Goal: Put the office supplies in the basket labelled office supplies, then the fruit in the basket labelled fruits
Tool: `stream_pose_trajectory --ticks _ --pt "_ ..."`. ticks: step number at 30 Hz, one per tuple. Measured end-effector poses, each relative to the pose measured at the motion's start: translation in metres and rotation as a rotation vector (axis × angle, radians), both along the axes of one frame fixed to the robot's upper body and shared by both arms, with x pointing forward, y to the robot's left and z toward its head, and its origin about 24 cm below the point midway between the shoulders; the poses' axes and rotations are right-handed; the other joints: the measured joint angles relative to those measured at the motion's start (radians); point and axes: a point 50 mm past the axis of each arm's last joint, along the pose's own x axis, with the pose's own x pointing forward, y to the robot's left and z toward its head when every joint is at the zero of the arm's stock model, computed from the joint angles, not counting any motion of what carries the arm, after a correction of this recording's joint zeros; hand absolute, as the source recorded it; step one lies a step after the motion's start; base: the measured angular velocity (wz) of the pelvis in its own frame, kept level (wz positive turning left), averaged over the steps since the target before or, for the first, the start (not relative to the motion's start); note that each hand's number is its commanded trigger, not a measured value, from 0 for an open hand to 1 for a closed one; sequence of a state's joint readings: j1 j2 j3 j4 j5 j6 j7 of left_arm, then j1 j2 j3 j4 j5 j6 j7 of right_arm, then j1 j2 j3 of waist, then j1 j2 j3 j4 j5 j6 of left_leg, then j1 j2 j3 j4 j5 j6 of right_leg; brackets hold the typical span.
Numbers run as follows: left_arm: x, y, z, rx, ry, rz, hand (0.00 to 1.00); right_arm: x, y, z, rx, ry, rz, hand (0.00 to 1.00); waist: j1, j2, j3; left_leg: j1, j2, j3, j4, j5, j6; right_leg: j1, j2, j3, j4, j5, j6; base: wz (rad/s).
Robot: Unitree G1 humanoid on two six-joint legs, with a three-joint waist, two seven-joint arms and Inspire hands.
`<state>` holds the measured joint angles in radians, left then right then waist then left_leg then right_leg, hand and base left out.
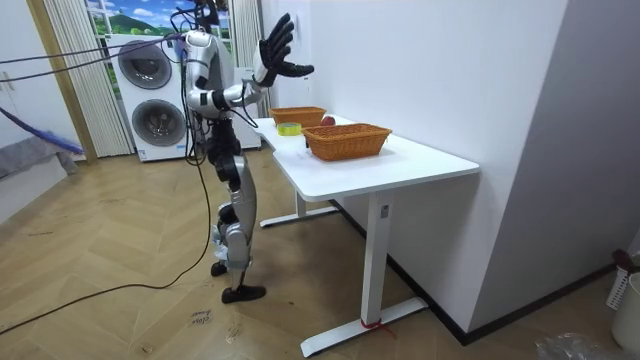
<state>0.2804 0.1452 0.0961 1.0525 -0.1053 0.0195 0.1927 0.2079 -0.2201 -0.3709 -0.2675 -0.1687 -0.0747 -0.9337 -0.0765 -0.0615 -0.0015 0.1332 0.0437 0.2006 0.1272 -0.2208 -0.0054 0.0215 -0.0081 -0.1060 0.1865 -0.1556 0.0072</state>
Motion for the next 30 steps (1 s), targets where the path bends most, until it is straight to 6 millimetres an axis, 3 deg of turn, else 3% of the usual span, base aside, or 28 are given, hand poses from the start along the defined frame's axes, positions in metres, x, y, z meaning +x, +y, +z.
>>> stream_pose_trajectory --ticks 5,14,18,26,30 --pt "-0.011 0.003 -0.001 0.021 0.056 -0.019 0.0 0.003 0.004 0.01 -0.047 -0.018 0.027 0.0 0.002 0.003 -0.0048 -0.006 0.0 -0.011 0.0 0.0 0.0 0.004 -0.001 -0.011 0.005 0.002 0.0 0.04" --pt "-0.008 0.0 -0.001 0.02 0.056 -0.062 0.0 0.018 0.014 0.034 -0.092 -0.071 0.164 0.0 0.004 -0.013 0.0018 -0.002 0.0 -0.011 0.001 0.0 0.0 0.013 -0.002 -0.014 -0.002 0.001 0.0 0.0" --pt "-0.005 0.002 -0.001 0.019 0.043 -0.061 0.0 0.02 0.024 0.048 -0.149 -0.086 0.253 0.0 0.021 -0.015 0.0034 -0.002 0.0 -0.011 0.001 0.0 0.0 0.014 0.0 -0.011 -0.002 0.001 0.0 0.0" --pt "-0.002 0.002 -0.001 0.02 0.042 -0.062 0.0 0.04 0.05 0.043 -0.163 0.027 0.497 0.0 0.039 -0.021 0.0002 -0.005 0.001 -0.016 -0.002 0.0 0.0 0.013 -0.001 -0.019 -0.002 0.002 0.0 0.02" --pt "0.001 0.001 -0.001 0.018 0.037 -0.063 0.0 0.046 0.06 0.039 -0.172 0.114 0.611 0.0 0.058 -0.015 0.0034 -0.003 0.001 -0.015 -0.001 0.0 0.0 0.016 -0.001 -0.019 -0.001 0.002 0.0 0.0"
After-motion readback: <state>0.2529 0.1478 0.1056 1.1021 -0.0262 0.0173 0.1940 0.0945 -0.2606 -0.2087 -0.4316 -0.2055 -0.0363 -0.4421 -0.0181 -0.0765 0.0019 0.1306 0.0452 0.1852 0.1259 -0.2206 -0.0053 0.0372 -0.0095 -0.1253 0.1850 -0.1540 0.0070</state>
